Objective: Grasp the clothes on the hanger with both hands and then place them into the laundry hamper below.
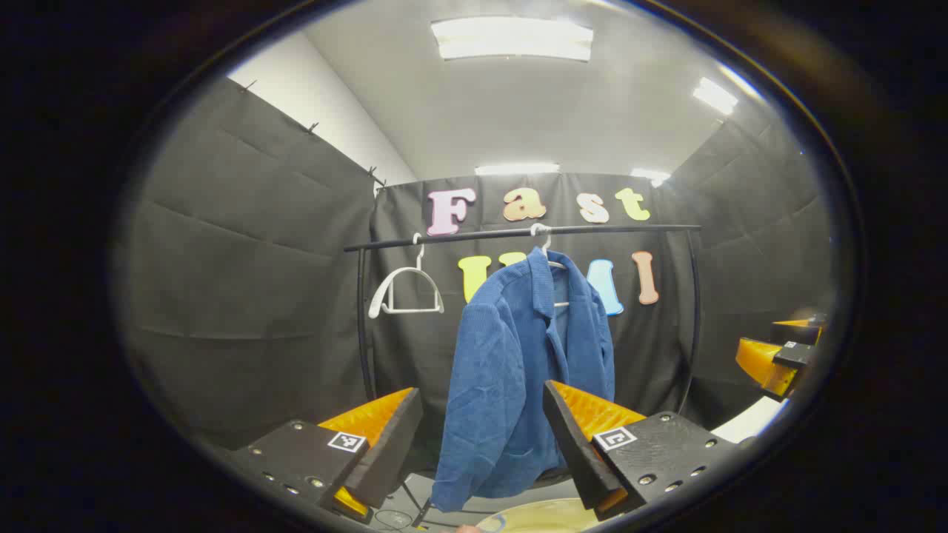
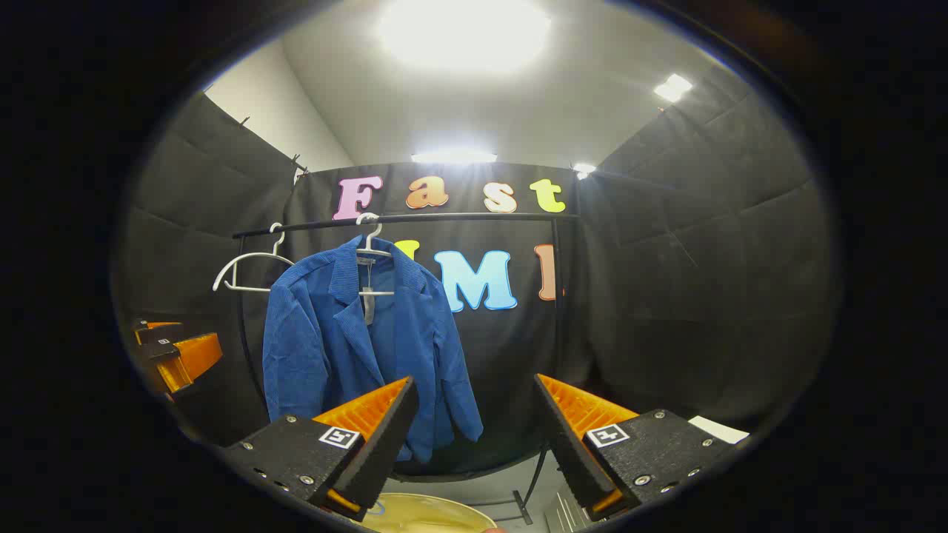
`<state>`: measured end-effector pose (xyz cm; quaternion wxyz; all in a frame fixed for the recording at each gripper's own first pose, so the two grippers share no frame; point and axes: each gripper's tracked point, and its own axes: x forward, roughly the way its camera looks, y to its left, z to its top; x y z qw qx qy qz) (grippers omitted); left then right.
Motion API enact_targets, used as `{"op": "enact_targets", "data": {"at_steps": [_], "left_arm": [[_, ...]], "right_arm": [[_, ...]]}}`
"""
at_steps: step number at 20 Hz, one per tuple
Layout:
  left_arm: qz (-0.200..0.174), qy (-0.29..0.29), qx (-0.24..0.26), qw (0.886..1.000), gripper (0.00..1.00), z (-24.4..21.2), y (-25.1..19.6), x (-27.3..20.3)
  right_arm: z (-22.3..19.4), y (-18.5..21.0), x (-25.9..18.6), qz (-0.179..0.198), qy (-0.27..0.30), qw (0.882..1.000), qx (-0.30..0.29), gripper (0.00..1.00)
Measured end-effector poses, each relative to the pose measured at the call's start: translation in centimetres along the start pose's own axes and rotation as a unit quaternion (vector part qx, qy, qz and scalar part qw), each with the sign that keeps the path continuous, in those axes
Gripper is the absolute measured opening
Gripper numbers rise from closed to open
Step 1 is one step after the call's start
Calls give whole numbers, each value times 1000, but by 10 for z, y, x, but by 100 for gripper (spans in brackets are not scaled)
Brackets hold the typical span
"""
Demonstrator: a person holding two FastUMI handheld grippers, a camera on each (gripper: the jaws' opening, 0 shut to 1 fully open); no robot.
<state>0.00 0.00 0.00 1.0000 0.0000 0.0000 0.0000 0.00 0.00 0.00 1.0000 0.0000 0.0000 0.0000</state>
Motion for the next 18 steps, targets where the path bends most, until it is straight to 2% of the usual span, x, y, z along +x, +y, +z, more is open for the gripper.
{"op": "enact_targets", "data": {"at_steps": [10, 11, 12, 16, 17, 18], "left_arm": [[-4, -19, 8, 1000, 95, 12, -4, -12], [-4, -20, 9, 1000, 100, 12, -4, -14], [-4, -21, 11, 1000, 95, 13, -3, -15], [-6, -21, 13, 1000, 95, 14, -9, -15], [-7, -20, 12, 1000, 95, 13, -10, -16], [-8, -19, 11, 1000, 100, 13, -12, -16]], "right_arm": [[7, 3, -6, 5, -8, 1000, 2, 95], [7, 3, -8, 6, -8, 1000, 2, 95], [6, 3, -9, 7, -7, 1000, 1, 95], [6, 6, -8, 10, -5, 1000, 3, 95], [6, 6, -8, 12, -5, 1000, 3, 95], [7, 7, -8, 13, -6, 1000, 3, 95]]}}
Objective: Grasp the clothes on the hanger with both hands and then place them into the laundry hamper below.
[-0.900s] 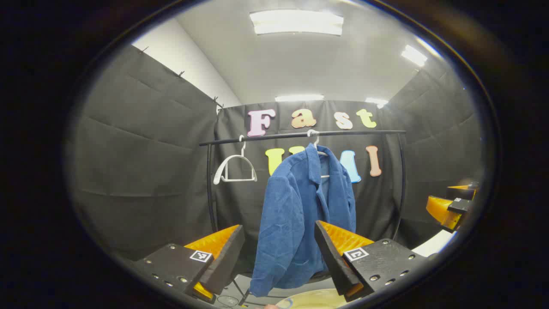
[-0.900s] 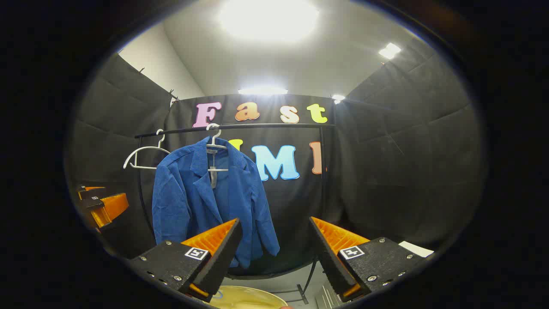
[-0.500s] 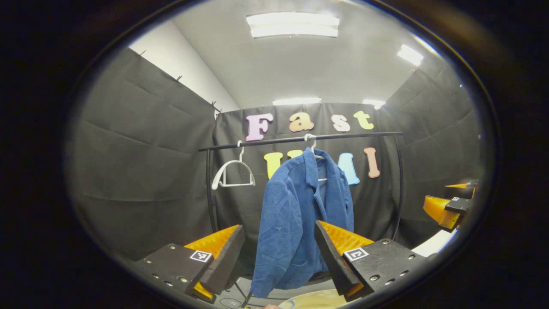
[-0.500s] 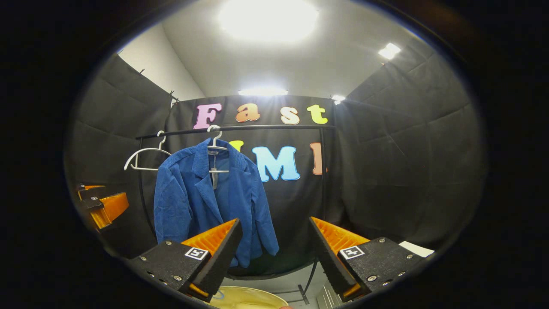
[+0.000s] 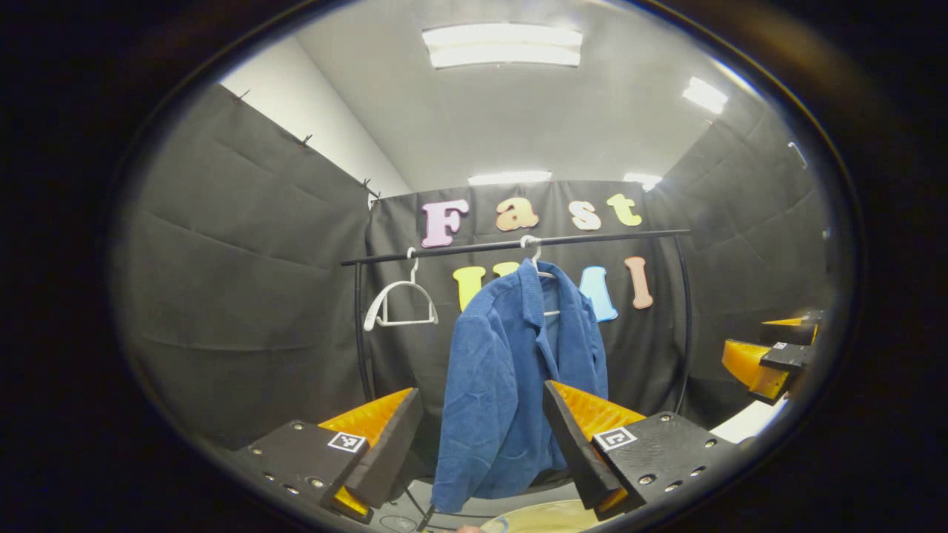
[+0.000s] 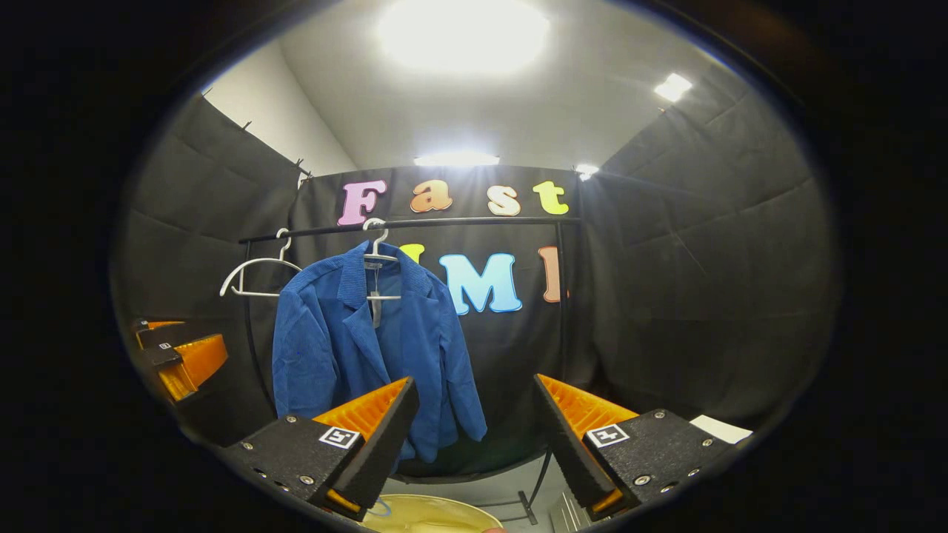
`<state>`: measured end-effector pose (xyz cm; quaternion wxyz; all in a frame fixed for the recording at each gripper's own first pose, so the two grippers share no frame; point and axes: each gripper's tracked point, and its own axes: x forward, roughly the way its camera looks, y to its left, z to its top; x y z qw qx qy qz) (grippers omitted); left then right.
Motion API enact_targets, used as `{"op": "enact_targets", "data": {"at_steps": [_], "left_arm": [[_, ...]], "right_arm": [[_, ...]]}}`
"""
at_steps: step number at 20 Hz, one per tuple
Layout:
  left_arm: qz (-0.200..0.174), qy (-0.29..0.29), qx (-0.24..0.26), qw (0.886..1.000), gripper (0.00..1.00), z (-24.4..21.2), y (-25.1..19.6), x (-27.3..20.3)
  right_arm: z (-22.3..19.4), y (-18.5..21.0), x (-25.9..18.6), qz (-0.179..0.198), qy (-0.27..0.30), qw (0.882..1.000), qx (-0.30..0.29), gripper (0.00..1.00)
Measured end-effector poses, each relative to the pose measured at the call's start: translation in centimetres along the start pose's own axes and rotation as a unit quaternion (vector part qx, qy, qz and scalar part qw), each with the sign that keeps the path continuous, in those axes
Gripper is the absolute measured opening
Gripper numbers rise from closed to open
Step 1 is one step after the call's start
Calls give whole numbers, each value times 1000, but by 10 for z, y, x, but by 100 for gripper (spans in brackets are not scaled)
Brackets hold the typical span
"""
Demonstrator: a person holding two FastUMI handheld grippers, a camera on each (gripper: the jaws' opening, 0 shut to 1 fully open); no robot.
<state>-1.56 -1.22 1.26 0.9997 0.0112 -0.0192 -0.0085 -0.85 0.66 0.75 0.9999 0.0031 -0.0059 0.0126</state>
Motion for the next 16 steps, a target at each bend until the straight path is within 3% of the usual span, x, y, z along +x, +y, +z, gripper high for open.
{"op": "enact_targets", "data": {"at_steps": [1, 5, 14, 16], "left_arm": [[0, 1, 0, 1000, 95, 2, 0, 1], [8, -5, 8, 1000, 95, 19, 1, 5], [13, -20, -8, 1000, 95, 60, -24, 45], [15, -22, -8, 1000, 100, 65, -31, 57]], "right_arm": [[4, -1, 0, 0, -3, 1000, 0, 95], [15, 4, 8, 8, -14, 1000, -4, 95], [70, 16, 66, 59, -48, 997, 12, 95], [78, 19, 79, 73, -54, 996, 21, 95]]}}
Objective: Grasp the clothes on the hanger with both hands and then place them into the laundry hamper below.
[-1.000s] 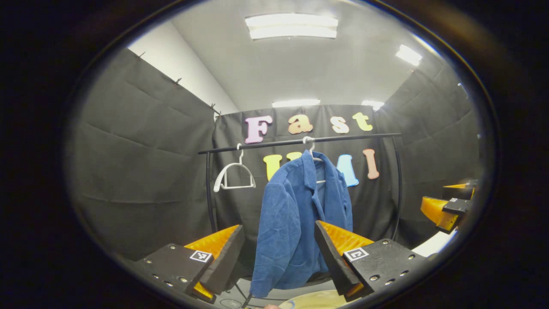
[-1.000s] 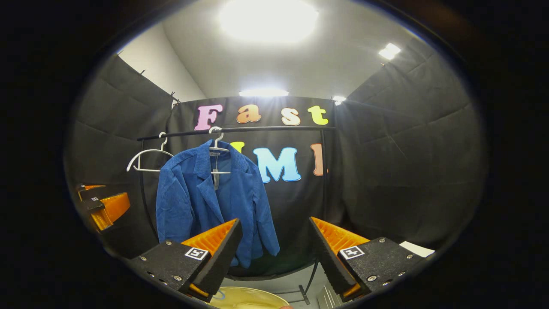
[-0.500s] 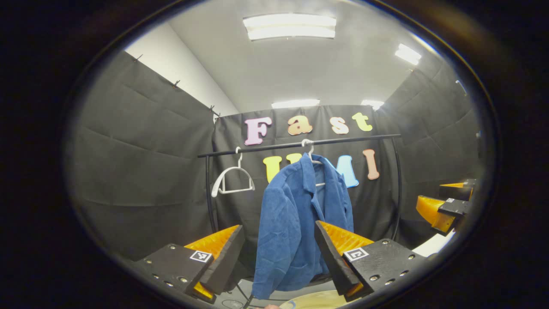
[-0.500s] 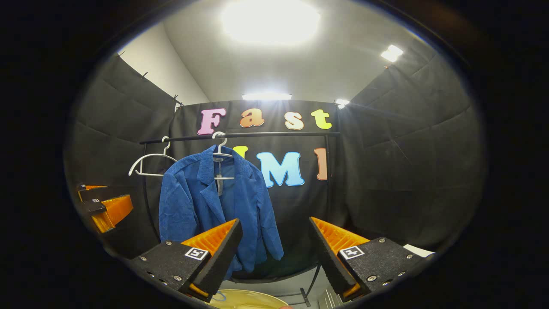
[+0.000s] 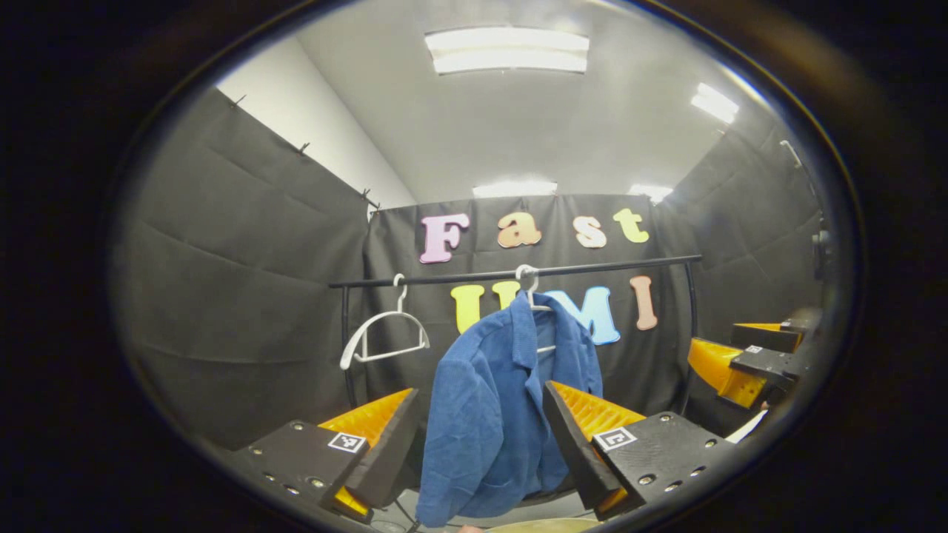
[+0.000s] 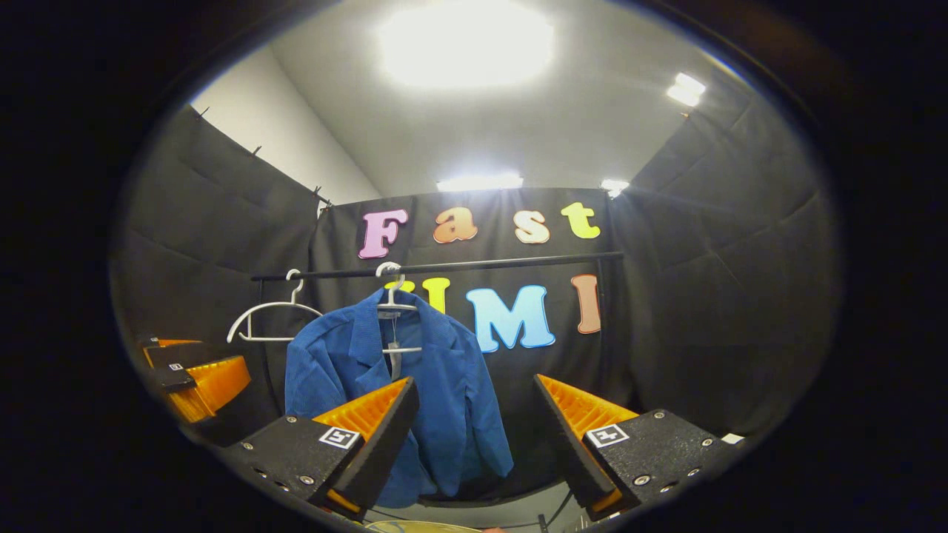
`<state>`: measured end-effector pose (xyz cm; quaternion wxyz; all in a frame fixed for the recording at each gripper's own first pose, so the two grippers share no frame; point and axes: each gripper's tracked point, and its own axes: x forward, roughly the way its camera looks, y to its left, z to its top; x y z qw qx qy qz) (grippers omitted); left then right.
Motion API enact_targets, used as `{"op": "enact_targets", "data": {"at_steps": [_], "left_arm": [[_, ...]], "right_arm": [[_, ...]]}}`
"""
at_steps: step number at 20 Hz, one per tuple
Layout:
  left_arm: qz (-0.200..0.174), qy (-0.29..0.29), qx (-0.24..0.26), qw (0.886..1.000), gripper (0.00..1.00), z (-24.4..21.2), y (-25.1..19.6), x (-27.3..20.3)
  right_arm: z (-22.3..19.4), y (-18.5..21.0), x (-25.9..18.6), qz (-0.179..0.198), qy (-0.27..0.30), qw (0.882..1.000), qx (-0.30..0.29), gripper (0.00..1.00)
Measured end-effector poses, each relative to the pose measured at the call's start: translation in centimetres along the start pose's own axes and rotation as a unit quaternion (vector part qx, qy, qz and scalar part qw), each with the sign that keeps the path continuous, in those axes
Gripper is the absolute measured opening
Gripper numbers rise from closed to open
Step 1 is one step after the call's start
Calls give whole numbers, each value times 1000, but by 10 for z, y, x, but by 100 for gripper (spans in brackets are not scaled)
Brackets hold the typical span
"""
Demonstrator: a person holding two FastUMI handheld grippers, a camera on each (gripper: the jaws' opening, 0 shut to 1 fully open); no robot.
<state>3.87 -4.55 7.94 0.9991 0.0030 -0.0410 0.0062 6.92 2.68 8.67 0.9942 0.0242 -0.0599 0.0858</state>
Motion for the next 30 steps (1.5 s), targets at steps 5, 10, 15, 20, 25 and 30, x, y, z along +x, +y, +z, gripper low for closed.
{"op": "enact_targets", "data": {"at_steps": [5, 10, 15, 20, 25, 30], "left_arm": [[11, 10, -3, 1000, 100, 3, -16, 32], [21, 19, -15, 999, 100, 0, -36, 66], [24, 26, -22, 999, 100, -10, -56, 106], [35, 33, -24, 999, 100, -23, -71, 133], [58, 52, -35, 996, 100, -53, -78, 164], [88, 67, -19, 994, 100, -82, -77, 191]], "right_arm": [[10, -3, 43, 24, -10, 1000, -3, 95], [5, -4, 86, 50, -3, 999, 2, 95], [-7, -3, 126, 75, 9, 997, 14, 95], [-26, -4, 158, 94, 32, 995, 26, 95], [-43, 4, 190, 123, 42, 991, 31, 95], [-58, 12, 218, 156, 48, 986, 43, 94]]}}
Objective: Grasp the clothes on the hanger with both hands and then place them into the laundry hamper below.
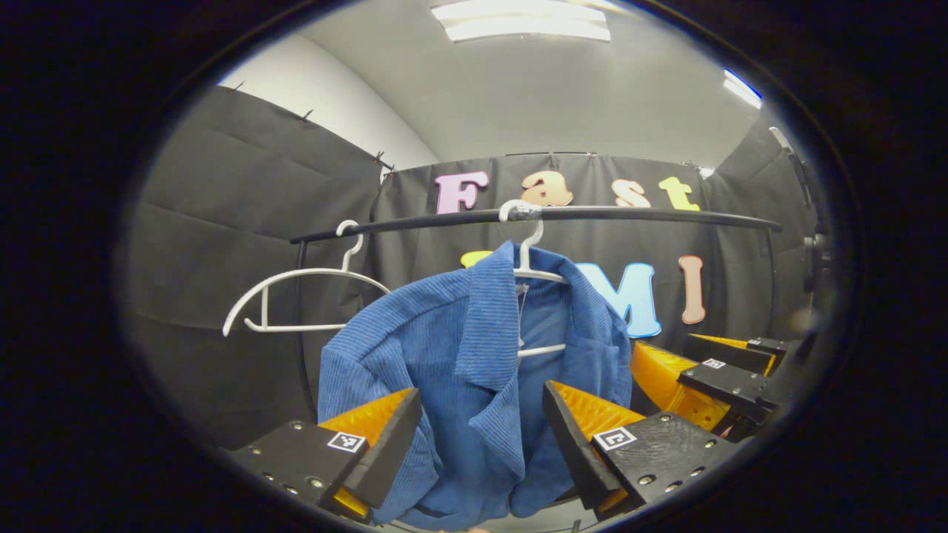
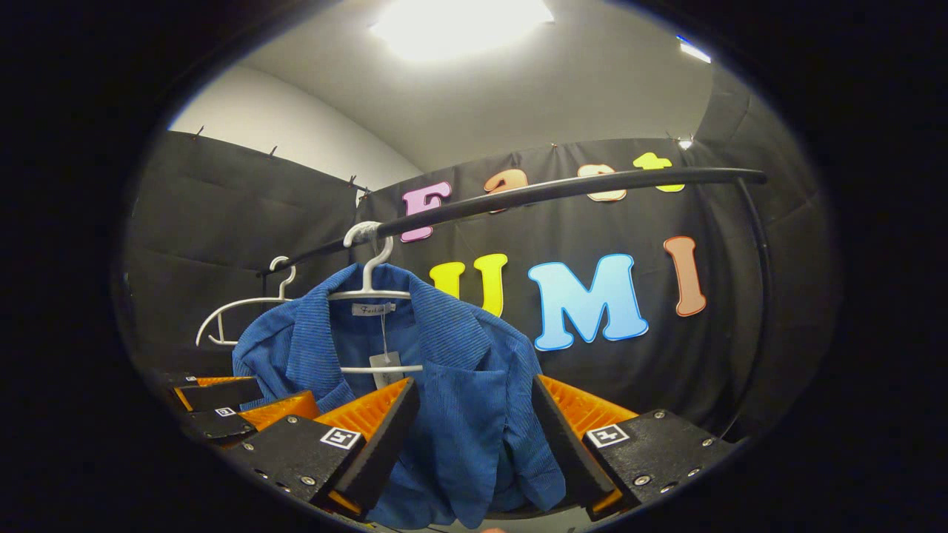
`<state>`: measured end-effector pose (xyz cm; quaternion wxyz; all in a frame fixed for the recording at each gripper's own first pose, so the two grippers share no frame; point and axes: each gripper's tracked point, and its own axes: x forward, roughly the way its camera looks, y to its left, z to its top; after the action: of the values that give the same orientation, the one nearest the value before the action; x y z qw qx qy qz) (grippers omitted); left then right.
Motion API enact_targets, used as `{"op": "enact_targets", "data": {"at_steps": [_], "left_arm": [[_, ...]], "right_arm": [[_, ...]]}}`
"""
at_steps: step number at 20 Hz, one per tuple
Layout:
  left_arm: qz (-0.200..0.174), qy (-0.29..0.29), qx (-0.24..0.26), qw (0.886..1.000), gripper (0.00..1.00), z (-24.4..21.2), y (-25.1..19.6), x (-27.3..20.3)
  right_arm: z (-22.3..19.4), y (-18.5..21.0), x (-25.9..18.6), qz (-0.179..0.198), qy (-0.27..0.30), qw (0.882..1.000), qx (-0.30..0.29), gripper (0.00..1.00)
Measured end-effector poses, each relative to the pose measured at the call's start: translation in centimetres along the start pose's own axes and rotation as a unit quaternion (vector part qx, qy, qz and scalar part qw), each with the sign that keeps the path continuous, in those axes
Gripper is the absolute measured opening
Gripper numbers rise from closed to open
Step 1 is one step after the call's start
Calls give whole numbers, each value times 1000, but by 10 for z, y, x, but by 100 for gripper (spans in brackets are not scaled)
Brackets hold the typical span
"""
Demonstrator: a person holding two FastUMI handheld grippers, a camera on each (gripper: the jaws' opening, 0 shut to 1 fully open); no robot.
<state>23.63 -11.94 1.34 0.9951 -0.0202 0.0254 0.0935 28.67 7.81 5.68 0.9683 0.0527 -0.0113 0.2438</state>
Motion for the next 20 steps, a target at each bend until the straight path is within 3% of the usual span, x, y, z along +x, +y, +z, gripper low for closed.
{"op": "enact_targets", "data": {"at_steps": [2, 5, 6, 10, 12, 14, 19, 20], "left_arm": [[9, 8, 5, 1000, 95, -11, -2, 11], [28, 18, 8, 999, 95, -27, 0, 22], [37, 17, 9, 999, 100, -31, 2, 27], [54, 17, 6, 998, 95, -44, 3, 40], [60, 13, 5, 998, 100, -48, 2, 46], [70, 16, 9, 997, 95, -55, 4, 52], [97, 32, 9, 995, 100, -69, 11, 65], [100, 32, 9, 994, 95, -69, 12, 64]], "right_arm": [[-10, 1, 12, 14, 9, 1000, 13, 94], [-25, 2, 31, 33, 27, 999, 20, 94], [-31, 3, 37, 39, 33, 998, 20, 94], [-51, 8, 54, 60, 52, 997, 20, 94], [-61, 11, 63, 70, 59, 996, 23, 94], [-72, 11, 72, 73, 69, 995, 17, 94], [-88, 15, 84, 59, 76, 995, 12, 93], [-91, 13, 86, 56, 78, 995, 14, 92]]}}
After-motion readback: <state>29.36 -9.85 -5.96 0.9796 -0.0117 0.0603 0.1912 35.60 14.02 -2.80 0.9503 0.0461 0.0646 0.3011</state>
